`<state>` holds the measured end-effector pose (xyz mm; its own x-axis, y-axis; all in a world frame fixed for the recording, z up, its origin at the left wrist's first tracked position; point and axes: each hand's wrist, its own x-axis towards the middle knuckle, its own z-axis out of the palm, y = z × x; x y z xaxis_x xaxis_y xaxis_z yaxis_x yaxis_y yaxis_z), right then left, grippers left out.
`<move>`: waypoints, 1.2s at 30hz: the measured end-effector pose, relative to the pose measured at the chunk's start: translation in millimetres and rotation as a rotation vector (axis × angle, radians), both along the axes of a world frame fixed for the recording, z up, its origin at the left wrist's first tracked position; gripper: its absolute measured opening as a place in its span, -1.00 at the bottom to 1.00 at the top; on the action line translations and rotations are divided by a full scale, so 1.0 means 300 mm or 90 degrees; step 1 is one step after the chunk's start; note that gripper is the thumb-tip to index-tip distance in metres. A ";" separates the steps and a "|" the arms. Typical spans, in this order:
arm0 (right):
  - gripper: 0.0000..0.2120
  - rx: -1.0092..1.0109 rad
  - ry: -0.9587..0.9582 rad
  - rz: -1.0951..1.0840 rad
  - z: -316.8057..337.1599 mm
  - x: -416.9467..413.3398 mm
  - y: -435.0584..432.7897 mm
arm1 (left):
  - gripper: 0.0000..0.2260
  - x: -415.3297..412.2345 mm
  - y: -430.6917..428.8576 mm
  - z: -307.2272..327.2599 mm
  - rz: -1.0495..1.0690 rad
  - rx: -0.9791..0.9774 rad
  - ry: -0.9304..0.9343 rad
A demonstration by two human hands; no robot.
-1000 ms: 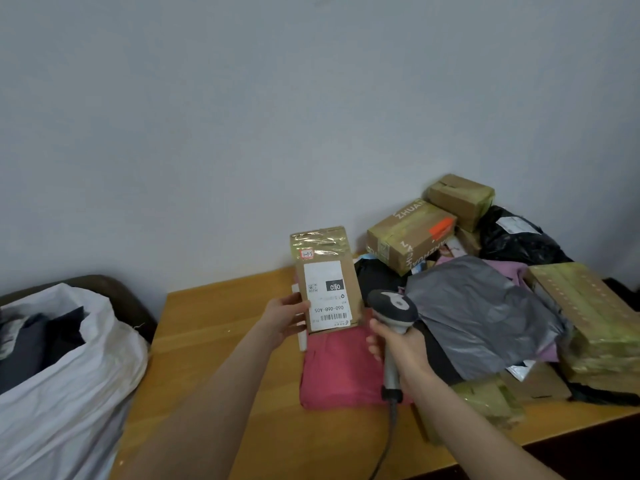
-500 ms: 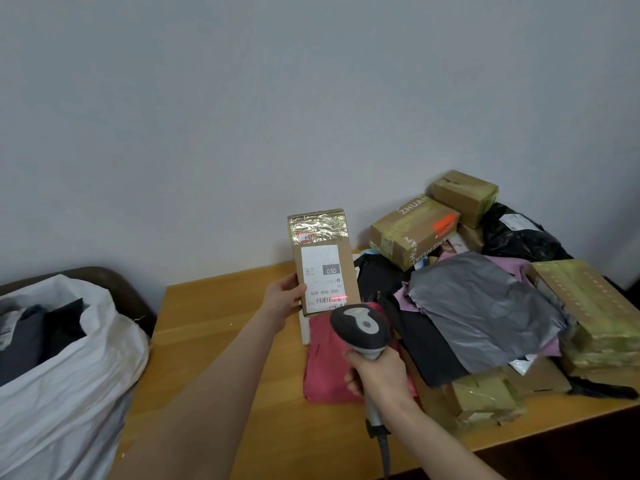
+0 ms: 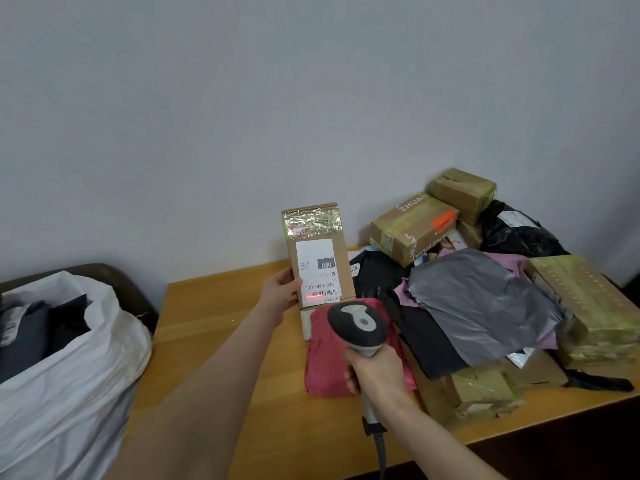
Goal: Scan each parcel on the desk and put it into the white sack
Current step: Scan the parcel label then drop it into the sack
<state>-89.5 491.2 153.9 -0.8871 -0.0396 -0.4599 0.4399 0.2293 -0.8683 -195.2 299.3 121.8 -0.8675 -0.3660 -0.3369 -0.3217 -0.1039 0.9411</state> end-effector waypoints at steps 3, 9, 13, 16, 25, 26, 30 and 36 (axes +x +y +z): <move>-0.78 -0.004 0.008 -0.002 0.006 0.010 0.002 | -0.65 0.009 0.006 0.005 0.004 -0.001 0.002; -0.77 -0.005 0.012 0.005 0.011 0.033 0.012 | -0.63 0.039 0.021 0.021 0.021 -0.009 0.007; -0.76 -0.001 0.027 0.011 0.011 0.050 0.022 | -0.60 0.058 0.028 0.029 0.028 -0.010 0.005; -0.72 0.000 0.045 0.017 0.009 0.060 0.026 | -0.63 0.081 0.036 0.035 0.030 -0.016 0.009; -0.60 0.017 0.078 0.076 -0.002 0.090 0.026 | -0.63 0.151 0.023 0.041 0.062 -0.019 0.008; -0.61 0.006 0.074 0.077 -0.004 0.095 0.019 | -0.63 0.161 0.015 0.039 0.067 -0.020 0.006; -0.74 -0.063 0.052 0.078 -0.003 0.114 -0.028 | -0.64 0.202 -0.033 0.048 0.085 -0.019 0.010; -0.88 -0.107 0.060 0.078 0.023 0.126 -0.209 | -0.63 0.275 -0.220 0.077 0.121 -0.010 0.025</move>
